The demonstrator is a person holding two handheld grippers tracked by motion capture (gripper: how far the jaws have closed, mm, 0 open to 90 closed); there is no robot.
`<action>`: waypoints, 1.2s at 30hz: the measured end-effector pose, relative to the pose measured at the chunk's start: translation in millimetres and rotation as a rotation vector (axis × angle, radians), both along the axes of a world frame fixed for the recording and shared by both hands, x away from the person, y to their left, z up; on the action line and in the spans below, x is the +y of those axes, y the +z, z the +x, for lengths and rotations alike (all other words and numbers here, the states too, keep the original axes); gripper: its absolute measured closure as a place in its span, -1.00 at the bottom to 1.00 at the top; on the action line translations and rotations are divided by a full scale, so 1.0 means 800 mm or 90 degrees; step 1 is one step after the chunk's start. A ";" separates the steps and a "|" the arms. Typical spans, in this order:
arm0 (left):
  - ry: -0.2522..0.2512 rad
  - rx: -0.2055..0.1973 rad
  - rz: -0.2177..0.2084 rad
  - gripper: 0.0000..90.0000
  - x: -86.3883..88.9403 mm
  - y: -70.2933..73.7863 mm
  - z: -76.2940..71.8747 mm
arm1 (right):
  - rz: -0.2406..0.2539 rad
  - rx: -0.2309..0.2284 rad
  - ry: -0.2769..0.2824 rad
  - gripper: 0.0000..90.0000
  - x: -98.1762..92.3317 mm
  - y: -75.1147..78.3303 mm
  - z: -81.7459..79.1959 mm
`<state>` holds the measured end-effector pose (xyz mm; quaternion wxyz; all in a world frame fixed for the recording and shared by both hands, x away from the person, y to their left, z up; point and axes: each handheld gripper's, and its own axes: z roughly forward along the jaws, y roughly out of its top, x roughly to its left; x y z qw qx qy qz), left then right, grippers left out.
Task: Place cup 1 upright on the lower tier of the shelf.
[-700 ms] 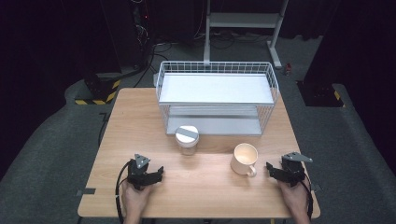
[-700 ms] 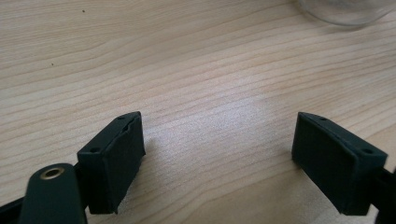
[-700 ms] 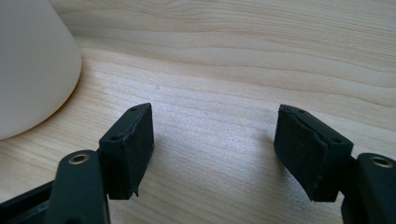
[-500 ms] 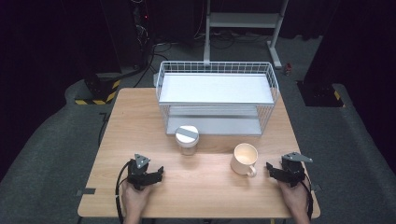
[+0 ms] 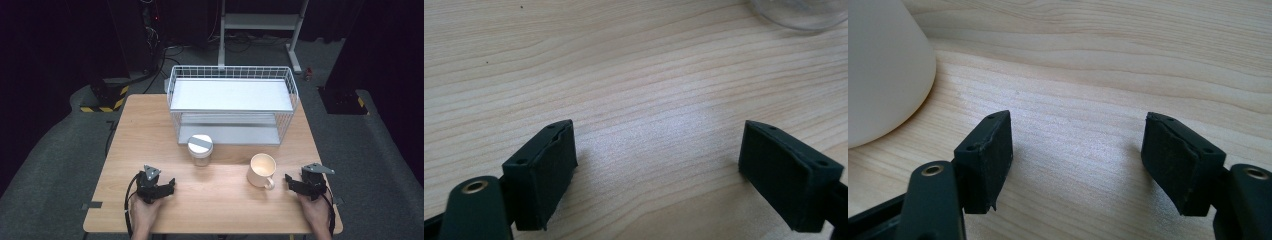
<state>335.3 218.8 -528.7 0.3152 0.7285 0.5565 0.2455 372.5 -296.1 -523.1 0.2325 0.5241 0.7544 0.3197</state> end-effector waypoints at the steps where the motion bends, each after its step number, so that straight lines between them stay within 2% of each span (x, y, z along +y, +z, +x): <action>1: 0.001 0.000 0.000 -0.66 0.000 0.000 0.000 | 0.001 0.001 -0.001 -0.36 0.000 0.000 0.000; 12: -0.004 0.008 0.001 -0.68 0.000 0.001 -0.005 | 0.001 0.001 -0.001 -0.36 0.000 0.000 0.000; 20: -0.010 -0.002 -0.020 -0.68 -0.007 0.005 -0.009 | 0.001 0.001 0.000 -0.36 0.000 0.000 0.000; 21: -0.022 0.000 -0.021 -0.68 -0.010 0.005 -0.010 | 0.002 0.001 -0.002 -0.36 0.000 0.000 0.000; 31: -0.055 -0.004 -0.029 -0.68 -0.024 0.010 -0.015 | 0.002 0.002 -0.002 -0.36 0.000 0.000 -0.001; 36: -0.075 -0.011 -0.047 -0.68 -0.032 0.014 -0.016 | 0.002 0.002 -0.002 -0.36 0.000 0.000 -0.001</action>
